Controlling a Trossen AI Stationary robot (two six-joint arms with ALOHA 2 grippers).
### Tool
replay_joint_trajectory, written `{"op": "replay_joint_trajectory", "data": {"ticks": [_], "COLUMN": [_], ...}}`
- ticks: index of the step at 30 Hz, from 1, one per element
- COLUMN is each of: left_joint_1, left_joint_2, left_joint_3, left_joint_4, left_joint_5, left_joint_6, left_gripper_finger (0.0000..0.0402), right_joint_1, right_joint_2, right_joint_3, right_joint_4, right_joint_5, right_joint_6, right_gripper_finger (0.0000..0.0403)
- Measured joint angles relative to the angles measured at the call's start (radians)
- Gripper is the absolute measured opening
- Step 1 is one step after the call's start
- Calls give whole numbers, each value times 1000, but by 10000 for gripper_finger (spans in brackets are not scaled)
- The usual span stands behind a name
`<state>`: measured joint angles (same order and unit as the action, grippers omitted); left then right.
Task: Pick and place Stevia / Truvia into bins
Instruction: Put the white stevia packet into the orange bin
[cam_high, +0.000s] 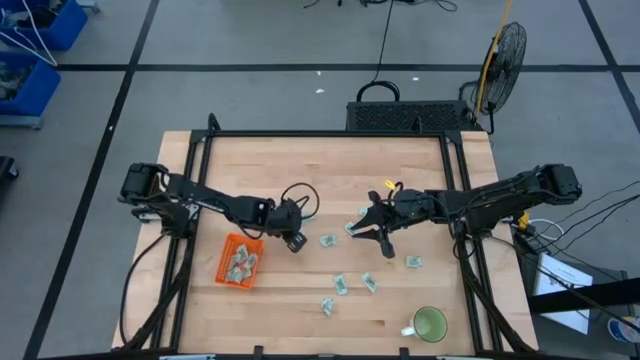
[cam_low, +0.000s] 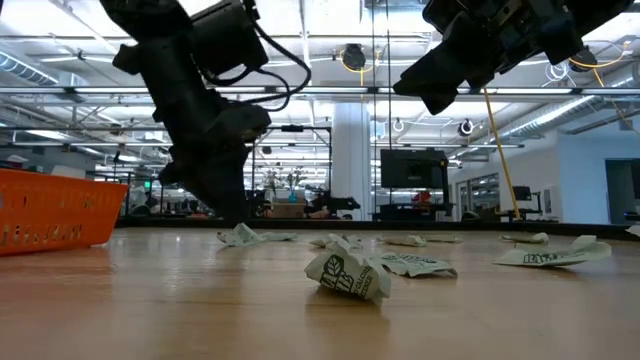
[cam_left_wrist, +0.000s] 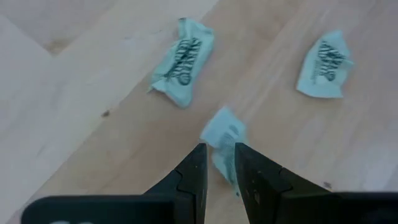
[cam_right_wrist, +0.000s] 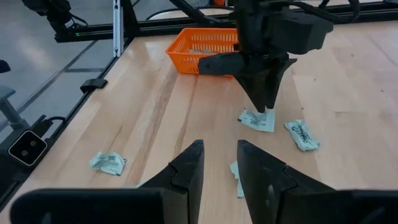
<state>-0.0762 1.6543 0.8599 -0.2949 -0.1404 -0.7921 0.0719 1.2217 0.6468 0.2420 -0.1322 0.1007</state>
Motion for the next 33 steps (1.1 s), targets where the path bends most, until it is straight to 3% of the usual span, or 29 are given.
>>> {"op": "replay_joint_trajectory", "data": {"ticks": [12, 23, 29, 33], "left_joint_1": [0, 0, 2, -2], "left_joint_2": [3, 100, 68, -12], "left_joint_3": [-15, -11, -14, -15], "left_joint_4": [25, 93, 80, 68], "left_joint_5": [-18, 5, 9, 56], "left_joint_6": [-5, 58, 148, 185], "left_gripper_finger": [88, 85, 10, 5], "right_joint_1": [0, 0, 0, 0], "right_joint_2": [0, 0, 0, 0], "right_joint_3": [0, 0, 0, 0], "right_joint_4": [0, 0, 0, 0], "right_joint_5": [0, 0, 0, 0], "right_joint_6": [0, 0, 0, 0], "right_gripper_finger": [89, 89, 89, 89]}}
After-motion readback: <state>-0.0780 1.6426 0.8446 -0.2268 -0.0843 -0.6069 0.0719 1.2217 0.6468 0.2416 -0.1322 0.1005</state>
